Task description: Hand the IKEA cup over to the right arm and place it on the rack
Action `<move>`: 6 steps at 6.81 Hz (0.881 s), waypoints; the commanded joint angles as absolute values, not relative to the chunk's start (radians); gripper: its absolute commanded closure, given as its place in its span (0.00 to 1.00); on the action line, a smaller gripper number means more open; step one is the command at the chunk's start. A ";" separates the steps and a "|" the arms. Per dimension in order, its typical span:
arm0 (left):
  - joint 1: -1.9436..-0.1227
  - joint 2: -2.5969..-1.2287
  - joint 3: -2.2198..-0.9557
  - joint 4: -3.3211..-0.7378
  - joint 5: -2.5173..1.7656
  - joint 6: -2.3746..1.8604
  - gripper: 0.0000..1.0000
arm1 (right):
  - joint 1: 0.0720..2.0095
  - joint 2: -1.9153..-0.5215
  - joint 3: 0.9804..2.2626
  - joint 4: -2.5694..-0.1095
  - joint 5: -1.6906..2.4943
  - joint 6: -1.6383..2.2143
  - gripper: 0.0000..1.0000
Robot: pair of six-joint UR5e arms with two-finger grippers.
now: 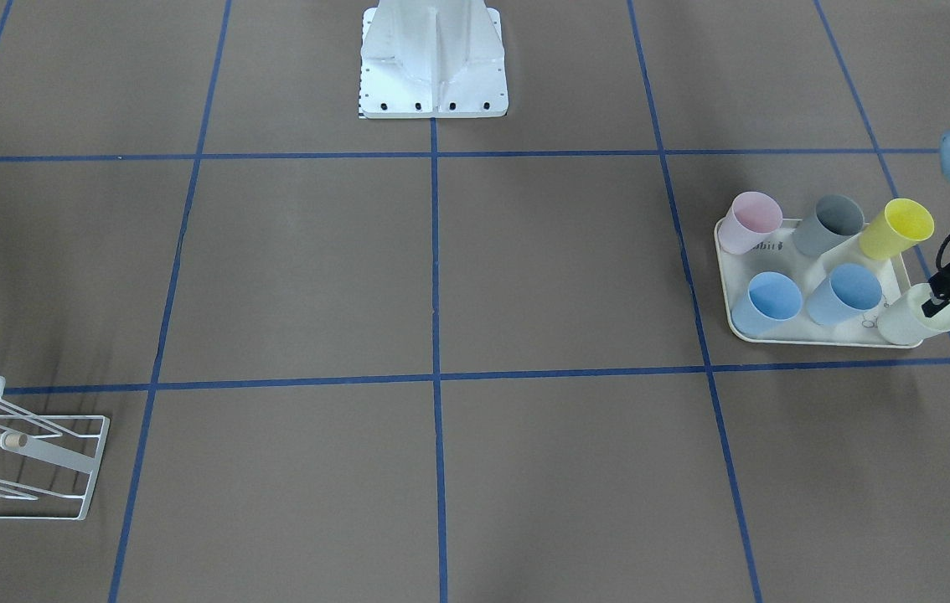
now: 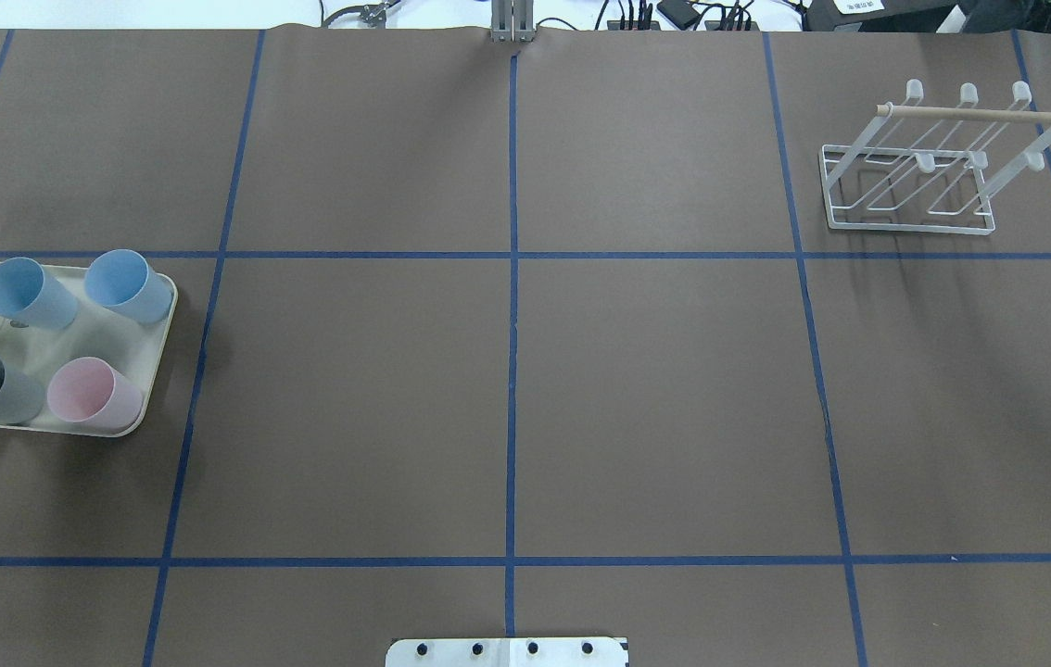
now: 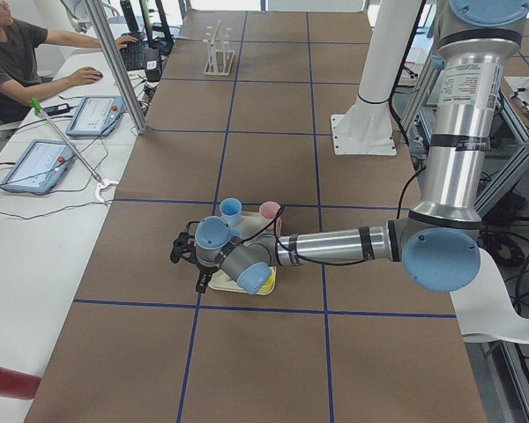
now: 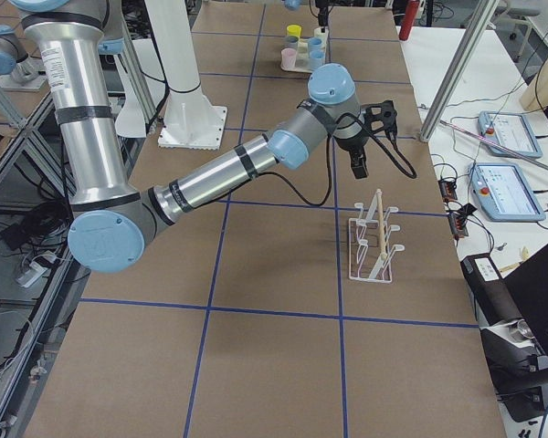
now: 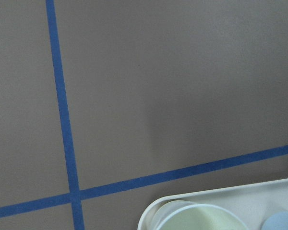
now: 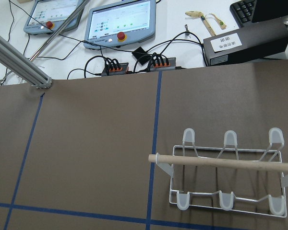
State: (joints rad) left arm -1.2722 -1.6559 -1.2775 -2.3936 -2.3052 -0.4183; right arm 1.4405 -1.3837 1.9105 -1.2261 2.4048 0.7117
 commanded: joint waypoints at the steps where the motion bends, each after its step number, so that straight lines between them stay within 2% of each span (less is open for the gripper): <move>1: -1.266 -1.654 -1.273 -2.393 -2.304 -0.411 0.23 | 1.440 -1.382 1.914 -1.226 2.404 0.712 0.01; 2: -1.266 -1.652 -1.275 -2.393 -2.304 -0.410 0.31 | 1.440 -1.382 1.913 -1.226 2.404 0.712 0.01; 5: -1.267 -1.643 -1.284 -2.390 -2.303 -0.410 0.72 | 1.440 -1.382 1.916 -1.224 2.404 0.713 0.01; 6: -1.267 -1.641 -1.285 -2.390 -2.303 -0.411 0.89 | 1.440 -1.382 1.914 -1.226 2.404 0.713 0.01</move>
